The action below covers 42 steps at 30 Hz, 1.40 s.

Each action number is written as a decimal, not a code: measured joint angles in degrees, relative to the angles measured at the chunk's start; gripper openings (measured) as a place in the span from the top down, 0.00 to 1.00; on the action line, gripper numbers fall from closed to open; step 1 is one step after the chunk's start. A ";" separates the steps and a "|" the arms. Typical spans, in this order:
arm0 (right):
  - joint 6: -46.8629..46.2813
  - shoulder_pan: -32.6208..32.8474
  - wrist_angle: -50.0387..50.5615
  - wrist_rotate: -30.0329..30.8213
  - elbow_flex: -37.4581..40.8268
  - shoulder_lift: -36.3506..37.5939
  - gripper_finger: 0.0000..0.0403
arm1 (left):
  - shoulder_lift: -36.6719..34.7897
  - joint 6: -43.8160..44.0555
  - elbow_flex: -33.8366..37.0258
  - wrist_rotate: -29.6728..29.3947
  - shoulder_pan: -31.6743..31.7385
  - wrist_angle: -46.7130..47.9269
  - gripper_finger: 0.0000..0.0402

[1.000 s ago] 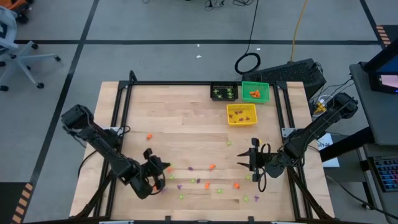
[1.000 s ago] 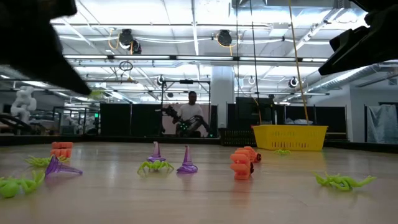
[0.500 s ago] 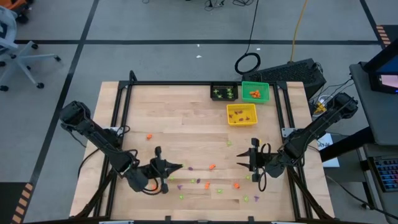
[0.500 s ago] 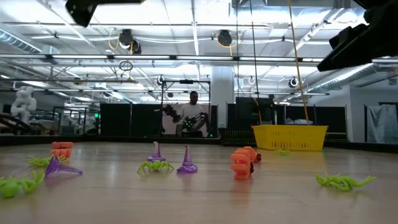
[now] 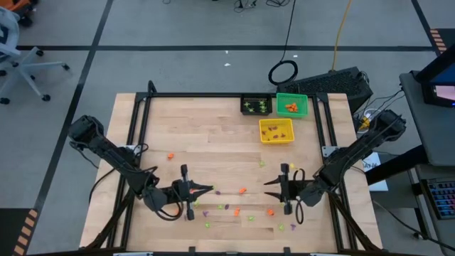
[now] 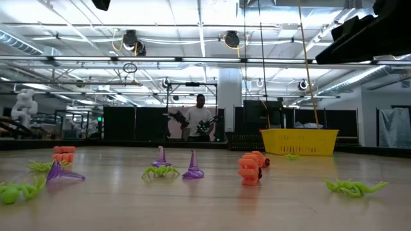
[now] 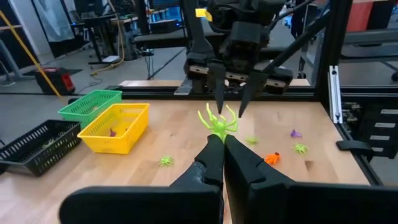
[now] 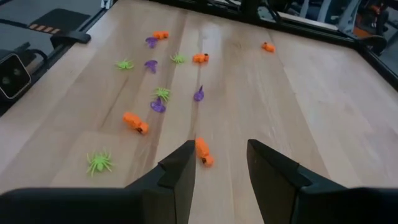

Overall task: Sort Halloween decoration
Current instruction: Put the green spider toy into the black basket

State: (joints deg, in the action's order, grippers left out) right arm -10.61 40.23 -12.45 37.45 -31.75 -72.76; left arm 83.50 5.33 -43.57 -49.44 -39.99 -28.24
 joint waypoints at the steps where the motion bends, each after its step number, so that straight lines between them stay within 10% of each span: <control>1: 0.00 -0.02 0.02 0.00 0.00 -0.15 0.68 | 0.00 -0.14 0.00 0.36 0.24 0.01 1.00; 24: 0.85 -0.01 0.00 0.00 0.00 -0.39 0.68 | 0.02 -43.07 0.00 5.30 1.32 0.01 1.00; 42: -3.85 -0.01 -2.23 0.00 0.00 -0.39 0.68 | 0.02 -42.91 0.02 5.64 1.36 0.02 1.00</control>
State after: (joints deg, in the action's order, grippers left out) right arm -14.45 40.22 -14.68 37.45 -31.75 -73.14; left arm 83.53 -37.58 -43.55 -43.80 -38.63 -28.22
